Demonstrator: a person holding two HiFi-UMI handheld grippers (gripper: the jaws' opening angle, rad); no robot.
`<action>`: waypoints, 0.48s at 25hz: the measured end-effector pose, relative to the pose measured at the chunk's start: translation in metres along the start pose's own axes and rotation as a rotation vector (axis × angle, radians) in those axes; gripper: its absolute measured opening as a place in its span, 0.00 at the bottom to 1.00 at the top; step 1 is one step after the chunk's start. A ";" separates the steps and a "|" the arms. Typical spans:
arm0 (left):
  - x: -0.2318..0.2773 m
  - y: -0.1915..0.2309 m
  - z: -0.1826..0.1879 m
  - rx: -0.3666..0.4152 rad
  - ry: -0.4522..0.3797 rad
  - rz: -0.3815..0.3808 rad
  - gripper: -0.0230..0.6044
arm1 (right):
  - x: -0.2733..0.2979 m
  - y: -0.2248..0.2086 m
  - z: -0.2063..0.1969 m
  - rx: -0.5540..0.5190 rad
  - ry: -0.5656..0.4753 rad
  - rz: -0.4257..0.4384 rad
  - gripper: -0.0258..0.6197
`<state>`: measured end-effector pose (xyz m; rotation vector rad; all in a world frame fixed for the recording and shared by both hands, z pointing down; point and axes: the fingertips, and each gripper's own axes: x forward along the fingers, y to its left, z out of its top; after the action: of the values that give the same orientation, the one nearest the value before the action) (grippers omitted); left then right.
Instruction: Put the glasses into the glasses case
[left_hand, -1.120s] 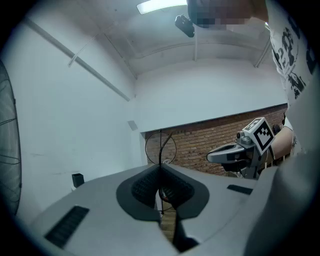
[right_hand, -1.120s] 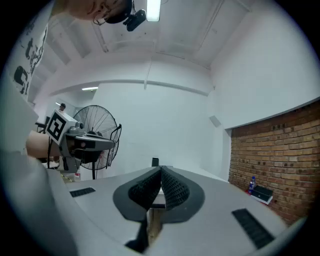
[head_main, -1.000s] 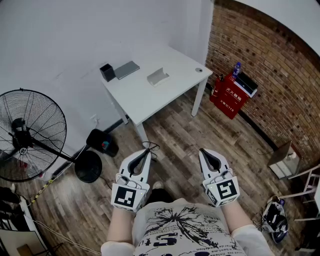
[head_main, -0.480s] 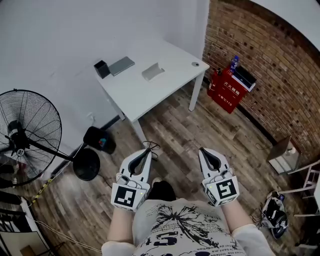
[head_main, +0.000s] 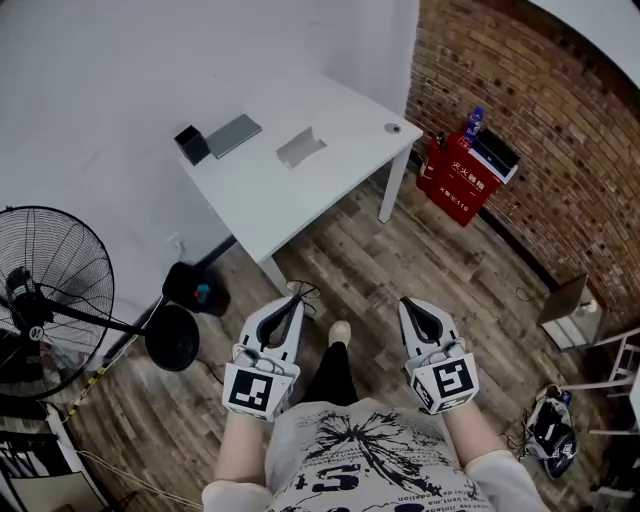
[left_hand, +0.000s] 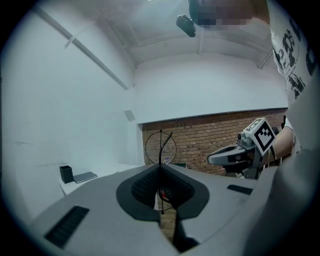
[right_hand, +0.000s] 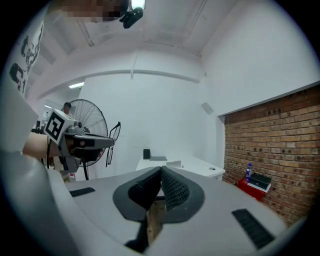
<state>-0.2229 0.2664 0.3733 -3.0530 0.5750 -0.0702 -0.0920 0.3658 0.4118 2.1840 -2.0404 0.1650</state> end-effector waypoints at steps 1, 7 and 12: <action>0.013 0.006 0.002 0.002 -0.004 -0.004 0.06 | 0.009 -0.009 0.002 -0.002 0.005 -0.004 0.06; 0.105 0.070 0.020 -0.013 -0.034 -0.011 0.06 | 0.095 -0.070 0.029 0.001 0.022 -0.036 0.06; 0.170 0.134 0.025 0.009 -0.034 -0.005 0.06 | 0.178 -0.105 0.055 -0.017 0.020 -0.036 0.06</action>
<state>-0.1123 0.0807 0.3491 -3.0409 0.5640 -0.0203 0.0238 0.1879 0.3863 2.1976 -1.9834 0.1642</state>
